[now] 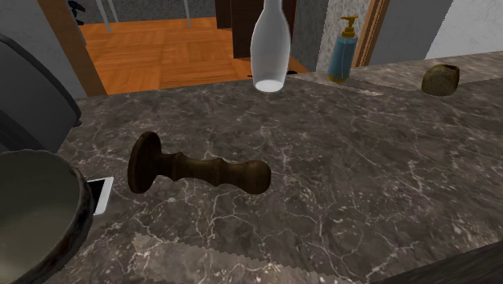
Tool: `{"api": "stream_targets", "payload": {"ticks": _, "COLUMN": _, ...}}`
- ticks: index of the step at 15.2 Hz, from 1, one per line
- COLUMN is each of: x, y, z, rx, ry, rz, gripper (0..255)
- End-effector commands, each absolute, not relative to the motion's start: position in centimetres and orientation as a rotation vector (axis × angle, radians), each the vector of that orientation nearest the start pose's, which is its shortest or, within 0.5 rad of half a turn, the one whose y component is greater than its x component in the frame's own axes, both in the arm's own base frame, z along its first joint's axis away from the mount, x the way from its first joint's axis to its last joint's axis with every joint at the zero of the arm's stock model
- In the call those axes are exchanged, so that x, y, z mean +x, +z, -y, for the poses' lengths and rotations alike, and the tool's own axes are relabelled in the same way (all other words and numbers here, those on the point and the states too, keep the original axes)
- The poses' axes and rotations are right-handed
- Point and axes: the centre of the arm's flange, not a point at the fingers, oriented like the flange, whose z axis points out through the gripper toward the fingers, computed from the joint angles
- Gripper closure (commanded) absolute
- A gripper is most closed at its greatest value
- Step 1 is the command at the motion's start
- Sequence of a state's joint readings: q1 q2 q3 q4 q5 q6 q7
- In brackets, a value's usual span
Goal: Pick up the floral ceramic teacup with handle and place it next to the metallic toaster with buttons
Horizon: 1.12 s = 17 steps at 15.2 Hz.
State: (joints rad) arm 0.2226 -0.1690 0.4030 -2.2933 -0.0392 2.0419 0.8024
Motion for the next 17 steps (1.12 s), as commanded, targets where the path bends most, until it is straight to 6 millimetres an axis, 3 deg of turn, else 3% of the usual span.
{"api": "stream_targets", "payload": {"ticks": 1, "x": 38.7, "y": 39.6, "z": -28.0, "rx": -3.268, "ry": 0.011, "rz": -0.271, "gripper": 255}}
{"api": "stream_targets", "payload": {"ticks": 9, "x": 38.7, "y": 35.3, "z": -28.0, "rx": -3.268, "ry": 0.011, "rz": -0.271, "gripper": 255}}
{"api": "stream_targets", "payload": {"ticks": 17, "x": 38.7, "y": 35.1, "z": -28.0, "rx": -3.268, "ry": 0.011, "rz": -0.271, "gripper": 255}}
